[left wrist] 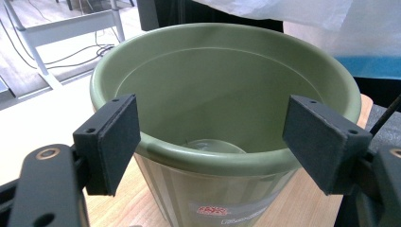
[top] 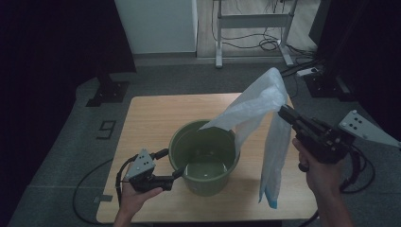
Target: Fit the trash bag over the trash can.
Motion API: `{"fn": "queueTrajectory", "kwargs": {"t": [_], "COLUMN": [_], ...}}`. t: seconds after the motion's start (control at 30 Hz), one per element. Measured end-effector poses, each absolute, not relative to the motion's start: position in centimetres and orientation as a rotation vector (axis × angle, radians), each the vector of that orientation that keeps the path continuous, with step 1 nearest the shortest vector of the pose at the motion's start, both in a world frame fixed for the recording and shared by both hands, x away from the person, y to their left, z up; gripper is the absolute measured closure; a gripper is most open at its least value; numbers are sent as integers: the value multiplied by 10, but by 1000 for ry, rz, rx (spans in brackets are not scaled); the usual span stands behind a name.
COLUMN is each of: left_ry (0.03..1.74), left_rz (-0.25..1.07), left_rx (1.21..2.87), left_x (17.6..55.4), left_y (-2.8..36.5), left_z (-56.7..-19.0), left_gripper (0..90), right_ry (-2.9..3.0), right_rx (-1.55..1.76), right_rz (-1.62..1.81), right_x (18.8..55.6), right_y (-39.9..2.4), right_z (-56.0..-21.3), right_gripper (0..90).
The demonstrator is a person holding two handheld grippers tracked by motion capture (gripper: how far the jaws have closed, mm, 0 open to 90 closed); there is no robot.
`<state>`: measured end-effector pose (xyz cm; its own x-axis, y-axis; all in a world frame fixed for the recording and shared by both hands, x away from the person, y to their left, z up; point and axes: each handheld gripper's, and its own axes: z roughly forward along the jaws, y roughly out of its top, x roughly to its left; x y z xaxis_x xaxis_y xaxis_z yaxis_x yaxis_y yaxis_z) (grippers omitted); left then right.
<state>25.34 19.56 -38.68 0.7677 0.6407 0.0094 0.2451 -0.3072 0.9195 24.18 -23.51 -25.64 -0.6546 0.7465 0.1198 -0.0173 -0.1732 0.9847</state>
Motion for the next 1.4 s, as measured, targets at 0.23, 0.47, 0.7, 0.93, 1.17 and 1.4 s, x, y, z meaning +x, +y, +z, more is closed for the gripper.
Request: {"fn": "queueTrajectory", "kwargs": {"t": [0.23, 0.47, 0.7, 0.93, 1.17, 1.4], "left_ry": [678, 679, 677, 672, 667, 666], "left_rz": [467, 473, 471, 466, 467, 488], "left_rx": [1879, 1868, 1864, 1872, 1875, 1868], "left_x": [253, 252, 251, 251, 251, 250], "left_y": [198, 199, 199, 197, 194, 196], "left_z": [-385, -384, -385, -387, -388, -387], "left_gripper": [192, 192, 192, 193, 194, 202], "right_ry": [1577, 1611, 1653, 1693, 1744, 1775], "right_rx": [809, 774, 818, 870, 883, 906], "right_rz": [1906, 1909, 1897, 1894, 1887, 1899], "right_x": [241, 237, 245, 250, 252, 246], "right_y": [-224, -213, -206, -200, -191, -191], "right_z": [-252, -251, -273, -300, -318, -339], "right_gripper": [894, 894, 893, 893, 893, 892]}}
